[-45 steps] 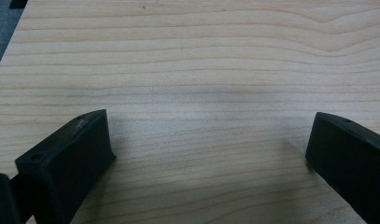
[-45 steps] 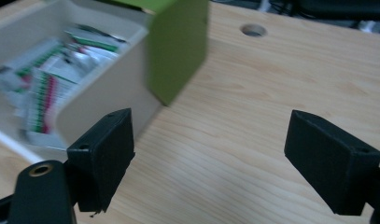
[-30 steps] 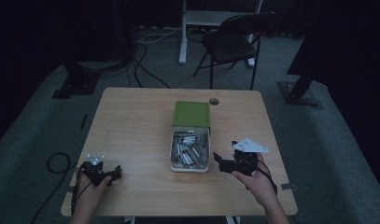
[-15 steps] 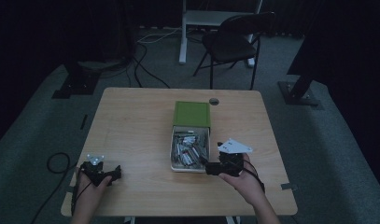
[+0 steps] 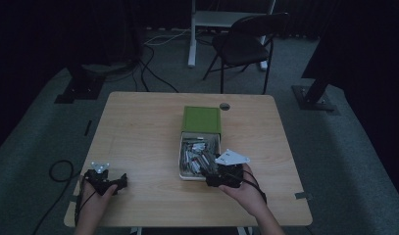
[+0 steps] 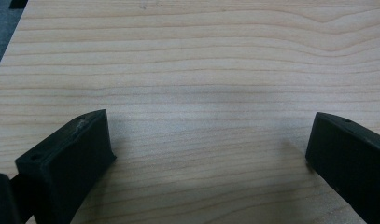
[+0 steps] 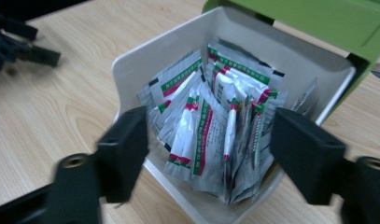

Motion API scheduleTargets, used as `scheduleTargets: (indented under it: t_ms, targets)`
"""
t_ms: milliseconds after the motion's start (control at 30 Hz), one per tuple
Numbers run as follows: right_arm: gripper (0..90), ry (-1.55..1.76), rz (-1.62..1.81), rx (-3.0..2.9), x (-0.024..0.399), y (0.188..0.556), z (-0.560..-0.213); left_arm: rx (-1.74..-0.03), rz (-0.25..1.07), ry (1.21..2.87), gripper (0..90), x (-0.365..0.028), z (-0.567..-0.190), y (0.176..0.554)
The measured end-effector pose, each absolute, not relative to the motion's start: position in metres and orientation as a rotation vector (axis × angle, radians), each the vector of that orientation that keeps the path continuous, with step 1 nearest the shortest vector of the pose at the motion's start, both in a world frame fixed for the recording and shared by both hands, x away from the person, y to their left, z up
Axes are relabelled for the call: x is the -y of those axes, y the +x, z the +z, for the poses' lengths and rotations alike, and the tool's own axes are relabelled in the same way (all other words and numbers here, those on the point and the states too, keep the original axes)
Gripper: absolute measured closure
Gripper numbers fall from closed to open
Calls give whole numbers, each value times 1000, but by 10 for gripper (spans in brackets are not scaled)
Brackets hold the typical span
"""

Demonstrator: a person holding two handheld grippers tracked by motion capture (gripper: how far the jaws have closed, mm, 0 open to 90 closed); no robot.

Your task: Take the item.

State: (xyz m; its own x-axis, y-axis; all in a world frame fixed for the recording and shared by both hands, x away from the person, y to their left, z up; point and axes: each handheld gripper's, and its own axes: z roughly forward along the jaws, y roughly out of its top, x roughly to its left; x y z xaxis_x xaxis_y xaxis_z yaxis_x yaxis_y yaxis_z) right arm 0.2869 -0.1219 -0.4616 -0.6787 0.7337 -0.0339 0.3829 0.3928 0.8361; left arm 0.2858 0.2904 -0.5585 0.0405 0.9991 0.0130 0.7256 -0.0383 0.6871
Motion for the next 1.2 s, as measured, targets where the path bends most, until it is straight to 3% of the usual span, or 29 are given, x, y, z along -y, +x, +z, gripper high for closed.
scheduleTargets:
  t_ms: [100, 300, 400, 1200]
  targets:
    - [366, 966, 1154, -2284, 119, 287, -465, -1736, 704, 1817, 9, -290, -559, 286]
    - [601, 920, 1107, -2269, 109, 289, -477, -1736, 705, 1817, 9, -290, -559, 286]
    - [656, 914, 1092, -2263, 105, 290, -481, -1736, 705, 1817, 9, -290, -559, 286]
    - [760, 1012, 927, -2212, 79, 301, -505, -1736, 704, 1817, 9, -290, -559, 286]
